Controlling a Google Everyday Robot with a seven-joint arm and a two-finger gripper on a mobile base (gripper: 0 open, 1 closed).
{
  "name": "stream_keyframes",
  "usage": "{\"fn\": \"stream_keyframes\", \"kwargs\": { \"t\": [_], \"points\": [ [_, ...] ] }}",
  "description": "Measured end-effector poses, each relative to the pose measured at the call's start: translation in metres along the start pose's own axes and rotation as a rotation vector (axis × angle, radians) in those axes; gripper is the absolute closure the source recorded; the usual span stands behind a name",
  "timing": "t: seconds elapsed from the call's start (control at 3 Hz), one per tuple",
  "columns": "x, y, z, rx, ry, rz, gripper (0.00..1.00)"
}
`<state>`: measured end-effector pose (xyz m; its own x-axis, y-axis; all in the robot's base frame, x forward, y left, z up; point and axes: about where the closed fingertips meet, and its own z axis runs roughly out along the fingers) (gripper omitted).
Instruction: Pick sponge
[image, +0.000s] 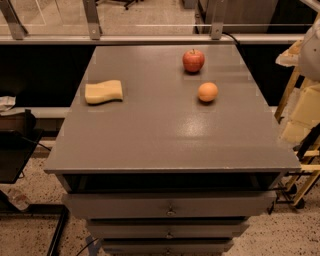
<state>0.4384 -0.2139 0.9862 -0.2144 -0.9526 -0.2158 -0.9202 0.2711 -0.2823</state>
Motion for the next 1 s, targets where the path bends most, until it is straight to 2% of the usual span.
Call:
{"fn": "stream_keyframes", "kwargs": {
  "t": [0.33, 0.67, 1.0],
  "points": [
    [0.0, 0.0, 0.0, 0.0, 0.0, 0.0, 0.0],
    [-0.027, -0.013, -0.003, 0.019, -0.099, -0.024, 0.0],
    [-0.09, -0.034, 0.008, 0.017, -0.305, -0.037, 0.0]
  ]
}}
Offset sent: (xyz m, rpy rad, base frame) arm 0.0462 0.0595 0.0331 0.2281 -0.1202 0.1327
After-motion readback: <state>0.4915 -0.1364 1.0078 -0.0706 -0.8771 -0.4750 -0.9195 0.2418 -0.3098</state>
